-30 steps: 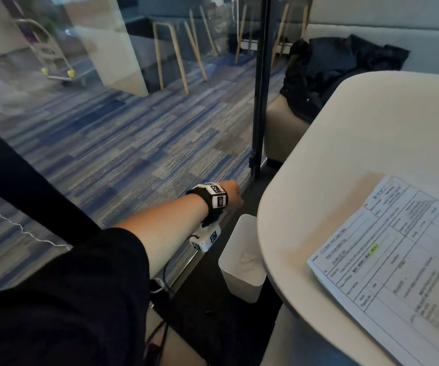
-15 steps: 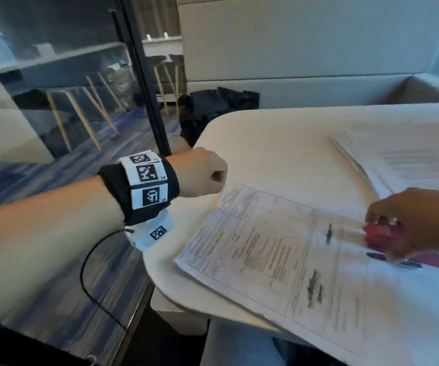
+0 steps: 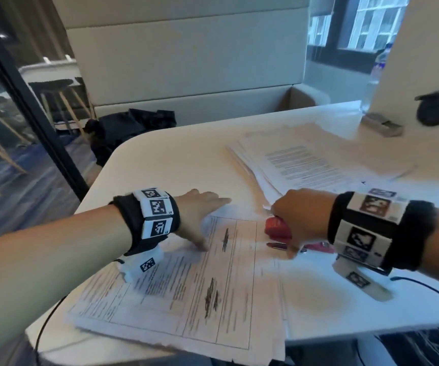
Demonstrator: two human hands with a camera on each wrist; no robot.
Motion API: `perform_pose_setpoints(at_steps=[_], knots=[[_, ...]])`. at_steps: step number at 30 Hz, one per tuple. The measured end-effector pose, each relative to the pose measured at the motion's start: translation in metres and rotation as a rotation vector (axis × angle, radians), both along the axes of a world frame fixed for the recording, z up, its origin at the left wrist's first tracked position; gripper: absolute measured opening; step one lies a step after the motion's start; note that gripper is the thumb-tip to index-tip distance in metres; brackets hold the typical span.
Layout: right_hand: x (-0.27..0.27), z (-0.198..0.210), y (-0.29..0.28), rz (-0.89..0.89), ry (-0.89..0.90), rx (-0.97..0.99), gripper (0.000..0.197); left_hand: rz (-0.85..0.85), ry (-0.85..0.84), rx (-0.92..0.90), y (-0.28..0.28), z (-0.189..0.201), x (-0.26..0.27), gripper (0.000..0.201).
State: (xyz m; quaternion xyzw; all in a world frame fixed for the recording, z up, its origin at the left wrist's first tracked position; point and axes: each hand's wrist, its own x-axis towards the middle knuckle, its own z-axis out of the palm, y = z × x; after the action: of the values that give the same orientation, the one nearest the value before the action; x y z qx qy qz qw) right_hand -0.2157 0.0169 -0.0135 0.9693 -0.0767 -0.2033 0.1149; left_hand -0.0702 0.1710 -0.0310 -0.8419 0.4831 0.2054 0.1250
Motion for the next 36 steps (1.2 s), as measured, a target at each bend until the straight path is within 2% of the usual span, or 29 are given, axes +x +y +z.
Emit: perform_pose_setpoints(at_steps=[2, 4, 6, 7, 10, 14, 16, 18, 19, 21, 24, 27, 28, 29, 31, 34, 36], knots=[[-0.002, 0.001, -0.008, -0.017, 0.004, -0.005, 0.065, 0.045, -0.020, -0.011, 0.000, 0.000, 0.004, 0.106], [-0.003, 0.003, -0.014, -0.038, 0.006, -0.029, 0.066, 0.117, -0.011, -0.027, 0.002, 0.001, 0.006, 0.076], [-0.002, 0.004, -0.021, -0.065, 0.010, -0.033, 0.066, 0.114, -0.069, -0.044, 0.005, 0.001, 0.006, 0.043], [-0.002, 0.004, -0.025, -0.084, 0.004, -0.029, 0.065, 0.102, -0.100, -0.067, 0.008, 0.001, 0.008, 0.035], [-0.004, 0.005, -0.031, -0.131, -0.027, -0.008, 0.063, 0.150, -0.059, -0.215, 0.024, 0.001, 0.020, 0.026], [-0.010, 0.011, -0.040, -0.178, -0.103, 0.040, 0.074, 0.322, 0.012, -0.564, 0.056, 0.018, 0.038, 0.018], [-0.009, 0.017, -0.049, -0.217, -0.214, 0.219, 0.095, 0.381, -0.010, -0.817, 0.068, 0.035, 0.040, 0.011], [-0.004, 0.025, -0.054, -0.267, -0.333, 0.565, 0.122, 0.426, -0.005, -1.081, 0.076, 0.052, 0.037, 0.010], [-0.001, 0.029, -0.055, -0.287, -0.411, 0.755, 0.128, 0.445, 0.028, -1.206, 0.078, 0.057, 0.033, 0.014], [0.007, 0.033, -0.048, -0.340, -0.589, 1.099, 0.123, 0.476, 0.133, -1.428, 0.079, 0.062, 0.024, 0.022], [0.018, 0.035, -0.030, -0.318, -0.814, 1.407, 0.099, 0.454, 0.223, -1.625, 0.071, 0.058, 0.010, 0.027], [0.023, 0.045, -0.007, -0.196, -1.117, 1.489, 0.030, 0.396, 0.317, -1.696, 0.061, 0.057, -0.001, 0.028], [0.024, 0.050, -0.002, -0.171, -1.204, 1.484, 0.016, 0.371, 0.326, -1.698, 0.058, 0.058, -0.004, 0.030], [0.024, 0.057, 0.002, -0.140, -1.263, 1.481, 0.012, 0.351, 0.337, -1.708, 0.057, 0.060, -0.006, 0.033], [0.020, 0.069, 0.009, -0.070, -1.328, 1.488, 0.015, 0.324, 0.392, -1.769, 0.058, 0.066, -0.009, 0.038], [0.016, 0.076, 0.008, -0.005, -1.385, 1.511, 0.035, 0.306, 0.518, -1.854, 0.063, 0.070, -0.009, 0.046], [0.015, 0.074, 0.006, 0.000, -1.333, 1.581, 0.048, 0.290, 0.558, -1.827, 0.062, 0.068, -0.010, 0.050]])
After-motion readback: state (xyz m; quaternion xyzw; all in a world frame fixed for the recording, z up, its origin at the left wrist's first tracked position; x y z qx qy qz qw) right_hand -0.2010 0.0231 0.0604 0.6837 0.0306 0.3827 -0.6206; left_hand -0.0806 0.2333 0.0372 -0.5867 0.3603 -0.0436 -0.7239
